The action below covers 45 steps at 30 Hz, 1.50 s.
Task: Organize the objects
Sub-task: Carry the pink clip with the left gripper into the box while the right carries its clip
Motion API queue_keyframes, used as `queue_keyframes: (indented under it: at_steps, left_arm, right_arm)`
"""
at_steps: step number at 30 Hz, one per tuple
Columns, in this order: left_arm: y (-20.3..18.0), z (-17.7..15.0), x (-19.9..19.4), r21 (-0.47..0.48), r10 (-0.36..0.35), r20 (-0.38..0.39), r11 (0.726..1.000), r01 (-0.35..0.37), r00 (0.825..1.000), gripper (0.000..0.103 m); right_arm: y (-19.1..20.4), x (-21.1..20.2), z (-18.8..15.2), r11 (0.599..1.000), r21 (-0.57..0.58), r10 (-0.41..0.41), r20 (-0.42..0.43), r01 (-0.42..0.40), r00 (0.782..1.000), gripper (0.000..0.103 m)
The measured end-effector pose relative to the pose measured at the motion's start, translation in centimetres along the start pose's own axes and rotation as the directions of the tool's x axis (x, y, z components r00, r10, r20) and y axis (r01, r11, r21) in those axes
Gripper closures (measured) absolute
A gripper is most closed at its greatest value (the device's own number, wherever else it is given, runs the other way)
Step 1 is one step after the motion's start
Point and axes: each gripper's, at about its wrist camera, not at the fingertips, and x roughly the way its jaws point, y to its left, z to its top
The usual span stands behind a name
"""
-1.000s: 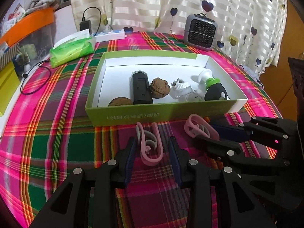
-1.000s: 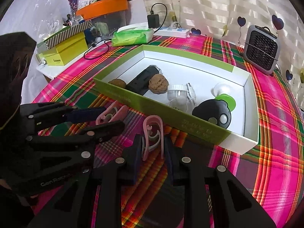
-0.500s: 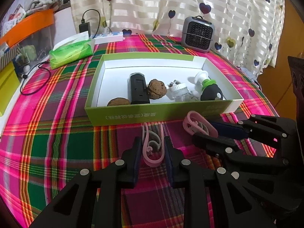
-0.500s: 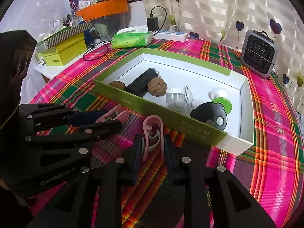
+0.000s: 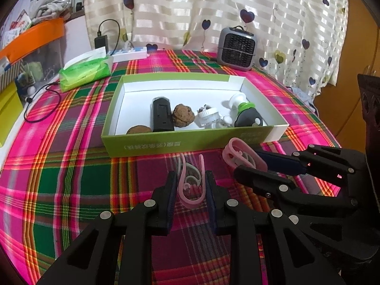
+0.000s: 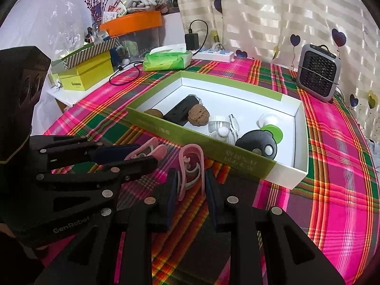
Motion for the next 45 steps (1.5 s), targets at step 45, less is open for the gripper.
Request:
queue_keyframes:
  at_steps: [45]
  left_arm:
    - [-0.7, 3.1, -1.3, 0.041, -0.014, 0.091, 0.999, 0.01, 0.996, 0.082]
  right_arm:
    - [-2.1, -2.0, 2.0, 1.0, 0.017, -0.023, 0.098, 0.022, 0.995, 0.079]
